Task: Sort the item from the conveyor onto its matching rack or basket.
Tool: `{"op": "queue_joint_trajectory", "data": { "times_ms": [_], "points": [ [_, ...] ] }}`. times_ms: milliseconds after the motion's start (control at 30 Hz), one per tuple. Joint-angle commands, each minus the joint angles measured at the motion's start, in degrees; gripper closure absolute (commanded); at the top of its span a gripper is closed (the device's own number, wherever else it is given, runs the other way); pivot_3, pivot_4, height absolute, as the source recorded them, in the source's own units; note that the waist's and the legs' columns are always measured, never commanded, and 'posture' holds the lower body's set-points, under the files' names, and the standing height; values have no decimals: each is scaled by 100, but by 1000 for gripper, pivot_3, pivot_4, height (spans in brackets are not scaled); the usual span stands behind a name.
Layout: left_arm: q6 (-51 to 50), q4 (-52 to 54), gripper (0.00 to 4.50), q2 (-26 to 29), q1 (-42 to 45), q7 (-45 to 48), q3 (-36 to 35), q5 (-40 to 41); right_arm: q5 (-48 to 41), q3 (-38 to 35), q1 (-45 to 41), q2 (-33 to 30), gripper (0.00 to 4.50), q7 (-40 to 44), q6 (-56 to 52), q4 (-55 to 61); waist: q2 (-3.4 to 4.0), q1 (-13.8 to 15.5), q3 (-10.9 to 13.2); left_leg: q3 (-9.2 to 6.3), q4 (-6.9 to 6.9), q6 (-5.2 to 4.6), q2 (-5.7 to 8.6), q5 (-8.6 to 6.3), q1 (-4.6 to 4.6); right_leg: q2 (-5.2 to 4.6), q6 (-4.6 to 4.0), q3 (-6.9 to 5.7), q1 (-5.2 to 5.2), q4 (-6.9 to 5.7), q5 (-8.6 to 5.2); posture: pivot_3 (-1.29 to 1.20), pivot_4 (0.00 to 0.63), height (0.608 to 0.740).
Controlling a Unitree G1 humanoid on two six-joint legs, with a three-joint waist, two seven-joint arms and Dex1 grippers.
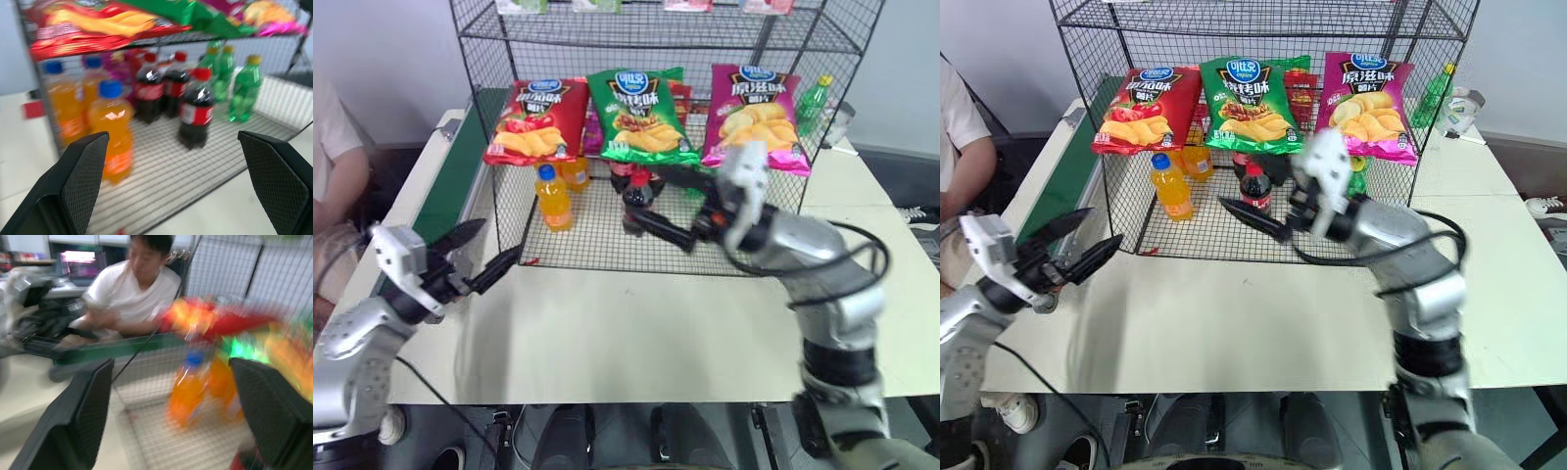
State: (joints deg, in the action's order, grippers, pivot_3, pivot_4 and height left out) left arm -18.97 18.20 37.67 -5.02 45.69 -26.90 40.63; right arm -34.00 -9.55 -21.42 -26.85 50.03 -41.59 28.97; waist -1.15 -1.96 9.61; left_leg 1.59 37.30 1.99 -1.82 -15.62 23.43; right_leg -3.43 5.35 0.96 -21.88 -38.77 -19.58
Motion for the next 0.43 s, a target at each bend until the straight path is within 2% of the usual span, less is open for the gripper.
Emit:
{"op": "queue_joint_trajectory", "data": {
  "times_ms": [33,100,233,333,433],
  "points": [
    [-172,8,0,308,-144,70,-412,55,-497,-613,747,-563,594,682,230,130,1,-13,0,0,-1,0,0,0,-3,0,0,0,3,2,0,0,150,739],
    [-299,-388,0,546,-85,159,-593,55,-504,-657,1225,-783,594,972,474,52,1,-40,0,0,-2,0,-2,0,-11,5,-1,1,9,1,0,0,150,739],
    [-301,-875,0,803,44,398,-667,6,-160,-572,1594,-983,594,1145,1108,-318,4,-62,3,1,-9,0,-7,0,-65,20,-3,9,50,-2,-2,0,150,739],
    [-496,-941,0,812,-91,525,-625,74,32,-560,1865,-1231,594,1416,1510,-546,3,-38,2,4,-11,0,-3,-1,-81,14,-3,10,72,8,-2,0,150,739],
    [-317,-980,0,780,-209,632,-490,-184,25,-550,1987,-1375,594,1522,1681,-705,1,-23,2,3,-17,-4,-4,-3,-80,12,-2,7,81,30,-2,0,150,739]
  ]
}}
